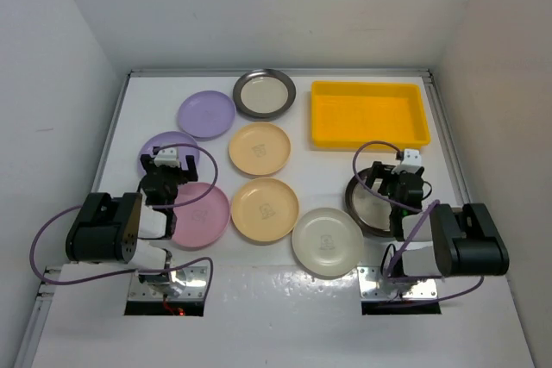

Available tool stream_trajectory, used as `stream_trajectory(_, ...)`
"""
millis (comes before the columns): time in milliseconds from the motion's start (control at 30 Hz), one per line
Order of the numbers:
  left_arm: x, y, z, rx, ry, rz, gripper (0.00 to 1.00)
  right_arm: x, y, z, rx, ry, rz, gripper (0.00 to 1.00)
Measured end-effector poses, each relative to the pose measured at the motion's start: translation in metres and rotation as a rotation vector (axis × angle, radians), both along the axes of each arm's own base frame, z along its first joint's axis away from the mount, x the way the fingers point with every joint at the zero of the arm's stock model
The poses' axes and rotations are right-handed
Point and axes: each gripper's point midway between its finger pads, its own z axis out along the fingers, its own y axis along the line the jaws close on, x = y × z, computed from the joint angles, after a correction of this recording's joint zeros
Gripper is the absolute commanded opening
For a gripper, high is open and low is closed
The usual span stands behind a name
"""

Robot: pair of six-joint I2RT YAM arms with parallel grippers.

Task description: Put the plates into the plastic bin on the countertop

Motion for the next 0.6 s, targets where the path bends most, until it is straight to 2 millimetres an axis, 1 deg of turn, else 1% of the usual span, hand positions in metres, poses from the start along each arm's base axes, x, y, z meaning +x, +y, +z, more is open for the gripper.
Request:
stream_trajectory(67, 0.0, 0.0, 0.0, 0.0, 0.0, 0.0, 1.0, -0.005, -0.001, -0.002, 0.002, 0.033, -0.011, 0.99)
stream_trajectory(133, 0.0, 0.0, 0.0, 0.0, -0.002, 0.001, 1.0, -0.002, -0.002, 0.003, -0.001, 0.083, -0.018, 0.99)
stream_trajectory(200, 0.0, -0.003, 0.003, 0.002, -0.003, -0.018, 1.0, 0.019, -0.005, 0.034, -0.021, 0.098, -0.034, 0.99)
stream_trajectory(233, 0.0, -0.005, 0.005, 0.013, 0.015, -0.035, 1.0, 0.032, -0.008, 0.058, -0.064, 0.108, -0.057, 0.99)
stream_trajectory(267, 0.003, -0.009, 0.013, 0.038, 0.036, -0.074, 1.0, 0.046, -0.006, 0.09, -0.107, 0.089, -0.064, 0.99)
stream_trajectory(300, 0.01, -0.014, 0.031, 0.06, 0.023, -0.106, 1.0, 0.057, -0.002, 0.121, -0.145, 0.063, -0.074, 0.99)
stream_trajectory(333, 0.017, -0.017, 0.059, 0.084, -0.009, -0.132, 1.0, 0.064, -0.001, 0.155, -0.196, 0.042, -0.098, 0.99)
stream_trajectory(367, 0.023, -0.019, 0.1, 0.107, -0.079, -0.144, 1.0, 0.066, 0.0, 0.181, -0.222, 0.024, -0.127, 0.99)
stream_trajectory(400, 0.025, -0.02, 0.144, 0.126, -0.159, -0.144, 1.0, 0.065, -0.001, 0.202, -0.234, 0.013, -0.161, 0.96)
stream_trajectory(433, 0.022, -0.02, 0.183, 0.151, -0.224, -0.146, 1.0, 0.06, -0.005, 0.212, -0.212, 0.043, -0.19, 0.86)
stream_trajectory(467, 0.019, -0.022, 0.216, 0.178, -0.272, -0.157, 1.0, 0.057, -0.006, 0.219, -0.149, 0.074, -0.175, 0.7)
stream_trajectory(500, 0.016, -0.026, 0.25, 0.208, -0.314, -0.178, 1.0, 0.054, -0.014, 0.224, -0.063, 0.087, -0.172, 0.48)
stream_trajectory(533, 0.015, -0.031, 0.274, 0.231, -0.329, -0.207, 1.0, 0.048, -0.025, 0.224, 0.018, 0.094, -0.189, 0.45)
stream_trajectory(567, 0.016, -0.036, 0.288, 0.235, -0.317, -0.237, 1.0, 0.036, -0.039, 0.217, 0.121, 0.108, -0.24, 0.47)
stream_trajectory(600, 0.016, -0.04, 0.303, 0.238, -0.316, -0.263, 1.0, 0.02, -0.051, 0.204, 0.203, 0.13, -0.298, 0.6)
